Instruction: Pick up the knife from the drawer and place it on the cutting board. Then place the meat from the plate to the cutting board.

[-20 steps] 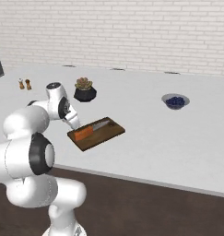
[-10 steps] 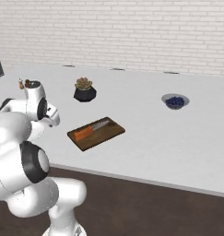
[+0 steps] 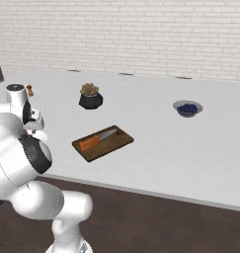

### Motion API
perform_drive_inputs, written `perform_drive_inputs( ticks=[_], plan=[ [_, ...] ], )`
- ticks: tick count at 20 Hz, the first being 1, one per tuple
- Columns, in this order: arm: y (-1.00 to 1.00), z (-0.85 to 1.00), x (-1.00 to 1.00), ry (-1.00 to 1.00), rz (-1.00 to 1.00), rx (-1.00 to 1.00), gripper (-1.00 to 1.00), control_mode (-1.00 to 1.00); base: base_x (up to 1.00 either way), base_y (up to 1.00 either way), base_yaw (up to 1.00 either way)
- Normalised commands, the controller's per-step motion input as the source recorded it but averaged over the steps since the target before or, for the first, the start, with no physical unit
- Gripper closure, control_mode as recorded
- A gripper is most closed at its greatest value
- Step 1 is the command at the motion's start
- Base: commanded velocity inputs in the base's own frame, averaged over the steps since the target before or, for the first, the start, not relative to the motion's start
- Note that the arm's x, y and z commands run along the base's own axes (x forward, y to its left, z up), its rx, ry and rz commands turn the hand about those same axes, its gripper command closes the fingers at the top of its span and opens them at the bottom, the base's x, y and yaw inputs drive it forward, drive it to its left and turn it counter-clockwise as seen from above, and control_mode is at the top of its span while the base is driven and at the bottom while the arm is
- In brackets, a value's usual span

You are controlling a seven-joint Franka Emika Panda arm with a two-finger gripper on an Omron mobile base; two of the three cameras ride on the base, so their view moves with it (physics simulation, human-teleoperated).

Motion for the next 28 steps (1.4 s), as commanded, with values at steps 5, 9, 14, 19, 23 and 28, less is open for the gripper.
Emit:
perform_drive_inputs(
  ticks=[5,9,14,19,23,28],
  plan=[
    [0.74,-0.01,-0.08,-0.04,0.19,-0.23,-1.00,-1.00,0.00,0.00,0.00],
    [0.36,-0.34,0.24,0.00,0.12,-0.14,-1.00,-1.00,0.00,0.00,0.00],
    [0.06,-0.43,0.19,0.00,0.13,-0.09,-1.00,-1.00,0.00,0.00,0.00],
    [0.00,-0.47,0.23,-0.06,0.05,-0.09,-1.00,-1.00,0.00,0.00,0.00],
    [0.00,-0.32,0.33,-0.04,0.01,-0.04,-1.00,-1.00,0.00,0.00,0.00],
    [0.00,-0.13,0.32,-0.03,0.02,-0.03,-1.00,-1.00,0.00,0.00,0.00]
  ],
)
